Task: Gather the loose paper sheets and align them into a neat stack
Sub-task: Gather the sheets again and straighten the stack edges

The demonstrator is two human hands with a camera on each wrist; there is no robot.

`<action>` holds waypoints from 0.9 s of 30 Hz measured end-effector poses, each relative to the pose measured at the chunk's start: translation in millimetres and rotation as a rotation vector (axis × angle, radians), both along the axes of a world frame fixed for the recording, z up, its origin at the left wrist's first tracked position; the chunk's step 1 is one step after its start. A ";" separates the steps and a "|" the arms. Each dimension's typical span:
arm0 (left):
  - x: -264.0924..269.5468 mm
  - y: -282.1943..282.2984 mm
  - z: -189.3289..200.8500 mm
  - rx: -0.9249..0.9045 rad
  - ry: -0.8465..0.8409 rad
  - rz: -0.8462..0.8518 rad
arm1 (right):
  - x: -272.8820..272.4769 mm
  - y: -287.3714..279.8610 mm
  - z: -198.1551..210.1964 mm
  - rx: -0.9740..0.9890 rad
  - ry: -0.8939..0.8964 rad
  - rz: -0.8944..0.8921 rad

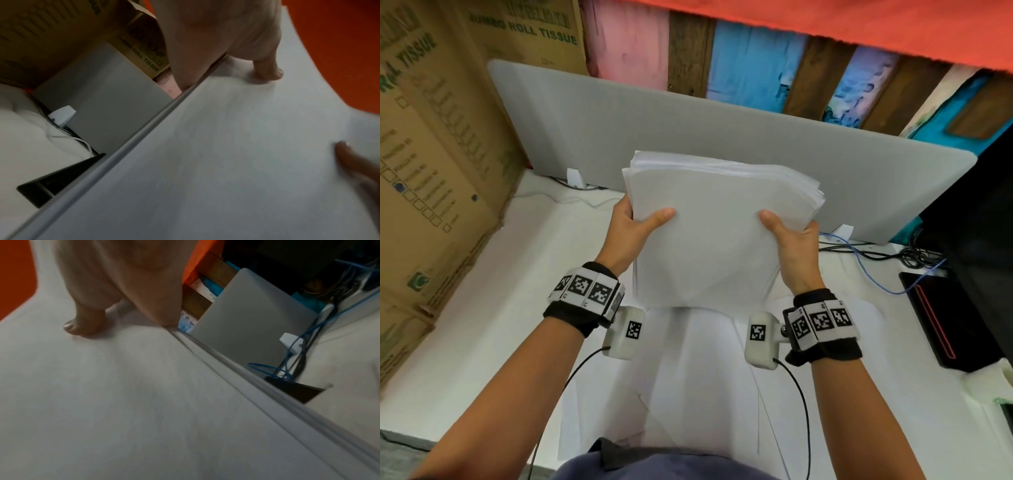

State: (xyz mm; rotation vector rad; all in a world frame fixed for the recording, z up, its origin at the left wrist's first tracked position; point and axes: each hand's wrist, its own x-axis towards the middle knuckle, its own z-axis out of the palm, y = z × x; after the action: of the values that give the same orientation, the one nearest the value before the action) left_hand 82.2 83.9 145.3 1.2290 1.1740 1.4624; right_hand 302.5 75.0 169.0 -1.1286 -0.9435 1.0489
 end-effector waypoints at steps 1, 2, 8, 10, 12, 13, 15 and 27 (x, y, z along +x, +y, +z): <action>-0.1 -0.9 0.5 0.002 0.000 0.009 | -2.2 -1.7 5.3 0.010 0.003 -0.007; -0.2 -2.0 1.8 0.013 -0.012 0.032 | -4.5 -3.5 11.2 0.026 0.005 -0.009; -0.6 -8.7 0.7 0.072 -0.119 0.187 | -9.8 -8.7 6.3 0.094 0.002 0.009; 4.6 -16.7 -21.5 -0.002 -0.115 0.203 | -15.4 -11.1 -17.9 -0.001 -0.036 0.033; 12.8 -25.0 -42.0 -0.069 -0.125 0.207 | -21.1 -12.9 -42.3 -0.118 -0.077 0.114; 17.0 -27.2 -46.1 -0.079 -0.130 0.209 | -23.5 -12.0 -48.0 -0.157 -0.075 0.113; 23.0 -28.7 -41.1 -0.058 -0.154 0.221 | -27.0 -8.9 -46.3 -0.142 -0.045 0.066; -8.3 -16.2 -37.2 -0.073 -0.048 0.056 | 8.0 3.7 -60.8 -0.119 -0.094 0.194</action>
State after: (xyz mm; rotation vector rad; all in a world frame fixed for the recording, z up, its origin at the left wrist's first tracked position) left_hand 73.9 67.7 108.1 1.1141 1.2273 1.4690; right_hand 310.6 78.6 108.2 -1.2102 -1.0934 1.2308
